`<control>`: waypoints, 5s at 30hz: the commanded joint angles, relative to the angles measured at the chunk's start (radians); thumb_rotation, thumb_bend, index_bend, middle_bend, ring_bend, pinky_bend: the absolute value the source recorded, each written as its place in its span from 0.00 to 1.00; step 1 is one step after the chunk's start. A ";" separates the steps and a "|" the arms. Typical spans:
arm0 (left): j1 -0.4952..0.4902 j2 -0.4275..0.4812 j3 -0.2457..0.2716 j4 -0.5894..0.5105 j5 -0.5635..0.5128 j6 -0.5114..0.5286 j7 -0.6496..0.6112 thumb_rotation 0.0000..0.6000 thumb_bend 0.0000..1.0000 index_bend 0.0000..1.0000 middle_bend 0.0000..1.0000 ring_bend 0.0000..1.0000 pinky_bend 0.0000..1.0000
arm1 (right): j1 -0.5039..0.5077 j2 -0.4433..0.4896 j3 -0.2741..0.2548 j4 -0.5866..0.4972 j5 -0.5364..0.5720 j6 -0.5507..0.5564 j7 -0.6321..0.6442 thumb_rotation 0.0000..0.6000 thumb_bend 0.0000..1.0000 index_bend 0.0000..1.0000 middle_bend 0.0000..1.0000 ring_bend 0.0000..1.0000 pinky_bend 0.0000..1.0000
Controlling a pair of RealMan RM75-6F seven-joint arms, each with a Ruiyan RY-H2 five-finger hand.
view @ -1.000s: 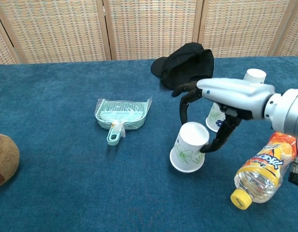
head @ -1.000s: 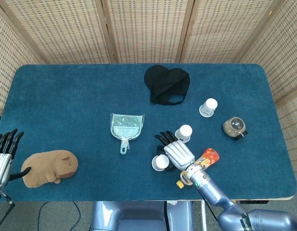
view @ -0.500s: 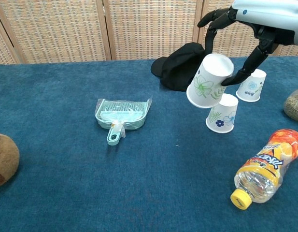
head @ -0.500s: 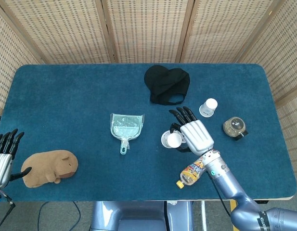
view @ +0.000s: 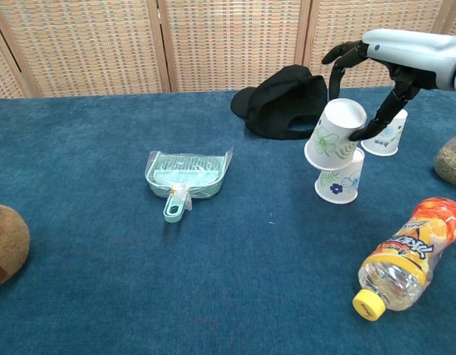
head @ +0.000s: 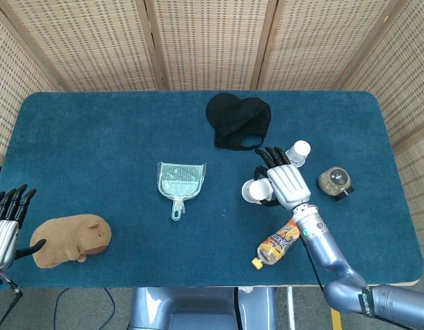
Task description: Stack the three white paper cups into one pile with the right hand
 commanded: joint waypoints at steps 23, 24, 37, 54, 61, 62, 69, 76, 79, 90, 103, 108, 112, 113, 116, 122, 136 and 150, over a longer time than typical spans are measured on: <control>-0.004 0.003 0.007 -0.004 0.014 -0.006 -0.015 1.00 0.03 0.00 0.00 0.00 0.00 | 0.038 -0.019 -0.018 0.169 0.118 -0.091 0.011 1.00 0.22 0.37 0.05 0.00 0.00; -0.003 0.004 0.007 -0.004 0.015 -0.004 -0.016 1.00 0.03 0.00 0.00 0.00 0.00 | 0.039 -0.015 -0.020 0.164 0.126 -0.093 0.005 1.00 0.22 0.36 0.04 0.00 0.00; 0.000 0.004 0.001 -0.002 0.012 0.009 -0.016 1.00 0.03 0.00 0.00 0.00 0.00 | 0.050 0.051 0.023 0.119 0.148 -0.062 0.002 1.00 0.21 0.35 0.04 0.00 0.00; 0.001 0.000 -0.025 0.008 -0.029 0.016 -0.020 1.00 0.03 0.00 0.00 0.00 0.00 | 0.172 -0.071 0.047 0.519 0.267 -0.240 0.030 1.00 0.21 0.28 0.02 0.00 0.00; -0.001 -0.009 -0.032 0.004 -0.033 0.021 0.004 1.00 0.03 0.00 0.00 0.00 0.00 | 0.220 -0.148 0.043 0.730 0.277 -0.349 0.073 1.00 0.21 0.27 0.02 0.00 0.00; -0.002 -0.010 -0.032 0.004 -0.034 0.019 0.009 1.00 0.03 0.00 0.00 0.00 0.00 | 0.225 -0.156 0.041 0.753 0.274 -0.360 0.079 1.00 0.21 0.28 0.02 0.00 0.00; -0.014 -0.023 -0.030 0.000 -0.037 -0.004 0.029 1.00 0.03 0.00 0.00 0.00 0.00 | 0.252 -0.219 0.029 0.918 0.254 -0.453 0.131 1.00 0.21 0.35 0.04 0.00 0.00; -0.024 -0.035 -0.031 0.005 -0.044 -0.019 0.050 1.00 0.03 0.00 0.00 0.00 0.00 | 0.264 -0.266 0.022 1.024 0.216 -0.508 0.190 1.00 0.21 0.37 0.04 0.00 0.00; -0.026 -0.037 -0.030 0.006 -0.044 -0.023 0.052 1.00 0.03 0.00 0.00 0.00 0.00 | 0.268 -0.281 0.019 1.055 0.205 -0.525 0.207 1.00 0.21 0.37 0.04 0.00 0.00; -0.025 -0.037 -0.028 0.006 -0.043 -0.018 0.057 1.00 0.04 0.00 0.00 0.00 0.00 | 0.280 -0.339 0.006 1.171 0.152 -0.564 0.251 1.00 0.20 0.46 0.08 0.00 0.00; -0.022 -0.030 -0.020 0.000 -0.022 -0.008 0.039 1.00 0.04 0.00 0.00 0.00 0.00 | 0.262 -0.296 0.025 1.105 0.092 -0.489 0.318 1.00 0.20 0.51 0.10 0.00 0.00; -0.024 -0.033 -0.016 0.005 -0.014 -0.010 0.045 1.00 0.04 0.00 0.00 0.00 0.00 | 0.239 -0.185 0.054 0.931 0.062 -0.378 0.326 1.00 0.20 0.51 0.10 0.00 0.00; -0.026 -0.034 -0.011 0.004 -0.005 -0.012 0.046 1.00 0.04 0.00 0.00 0.00 0.00 | 0.207 -0.076 0.071 0.747 0.053 -0.303 0.300 1.00 0.20 0.51 0.10 0.00 0.00; -0.025 -0.033 -0.010 0.003 -0.004 -0.011 0.046 1.00 0.04 0.00 0.00 0.00 0.00 | 0.193 -0.040 0.073 0.680 0.058 -0.283 0.277 1.00 0.20 0.51 0.10 0.00 0.00; -0.021 -0.031 -0.006 -0.003 0.007 0.000 0.048 1.00 0.04 0.00 0.00 0.00 0.00 | 0.166 0.034 0.075 0.534 0.082 -0.246 0.218 1.00 0.20 0.50 0.10 0.00 0.00; -0.009 -0.025 0.008 -0.014 0.044 0.027 0.044 1.00 0.04 0.00 0.00 0.00 0.00 | 0.119 0.135 0.067 0.308 0.120 -0.163 0.112 1.00 0.20 0.50 0.10 0.00 0.00; 0.009 0.000 0.032 -0.038 0.114 0.068 0.019 1.00 0.04 0.00 0.00 0.00 0.00 | 0.053 0.255 0.000 -0.048 0.155 -0.020 -0.086 1.00 0.20 0.50 0.09 0.00 0.00; 0.019 0.007 0.038 -0.043 0.144 0.088 0.007 1.00 0.04 0.00 0.00 0.00 0.00 | 0.082 0.151 -0.033 -0.077 0.157 0.022 -0.172 1.00 0.20 0.50 0.09 0.00 0.00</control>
